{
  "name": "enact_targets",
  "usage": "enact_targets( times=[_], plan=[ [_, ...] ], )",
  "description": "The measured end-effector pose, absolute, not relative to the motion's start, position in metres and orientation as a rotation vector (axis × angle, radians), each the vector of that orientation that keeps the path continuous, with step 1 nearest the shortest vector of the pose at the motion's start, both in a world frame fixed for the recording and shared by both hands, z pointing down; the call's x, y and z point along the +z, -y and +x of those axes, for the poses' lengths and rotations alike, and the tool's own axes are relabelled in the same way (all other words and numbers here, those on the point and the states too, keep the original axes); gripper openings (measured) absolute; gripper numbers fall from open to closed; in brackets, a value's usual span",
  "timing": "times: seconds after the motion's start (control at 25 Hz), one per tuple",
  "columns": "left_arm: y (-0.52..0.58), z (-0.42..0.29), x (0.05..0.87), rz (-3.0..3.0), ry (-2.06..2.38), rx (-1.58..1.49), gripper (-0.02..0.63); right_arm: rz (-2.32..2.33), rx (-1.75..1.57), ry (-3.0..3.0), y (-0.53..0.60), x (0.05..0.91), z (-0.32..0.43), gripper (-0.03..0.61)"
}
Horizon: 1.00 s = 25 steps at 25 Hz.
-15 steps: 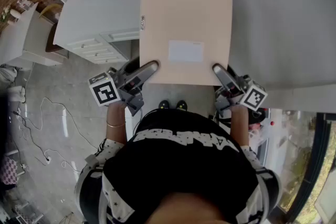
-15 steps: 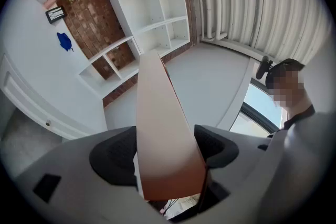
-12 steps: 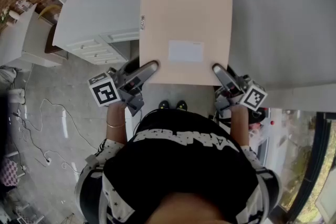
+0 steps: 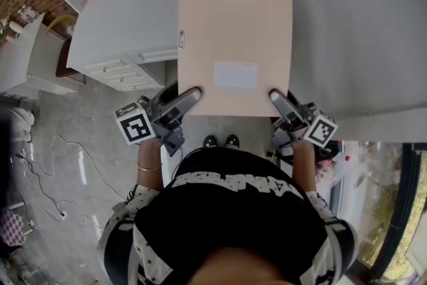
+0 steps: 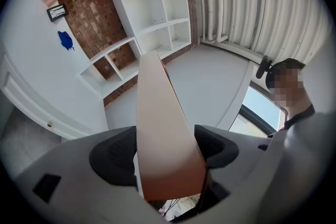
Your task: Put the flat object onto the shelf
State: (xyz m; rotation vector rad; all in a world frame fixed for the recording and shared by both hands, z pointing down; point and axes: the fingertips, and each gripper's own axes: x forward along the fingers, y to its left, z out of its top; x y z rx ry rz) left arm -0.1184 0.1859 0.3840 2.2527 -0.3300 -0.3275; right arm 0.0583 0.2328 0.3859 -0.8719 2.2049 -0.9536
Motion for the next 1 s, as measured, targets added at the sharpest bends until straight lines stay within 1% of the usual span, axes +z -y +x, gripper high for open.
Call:
enact_targets(
  times=[0.28,0.6,1.0],
  plan=[
    [-0.183,-0.127,0.387,2.248,0.301,-0.332,0.349,-0.922,-0.946,-2.189,-0.232,0.385,0.048,0.371],
    [-0.15,-0.141,0.399,2.245,0.292,-0.333,0.35,-0.93,-0.939,-2.179,-0.199,0.395,0.032,0.371],
    [-0.131,-0.134,0.403,2.236,0.323,-0.337,0.35,-0.917,-0.964,-2.171,-0.177,0.4,0.041,0.371]
  ],
)
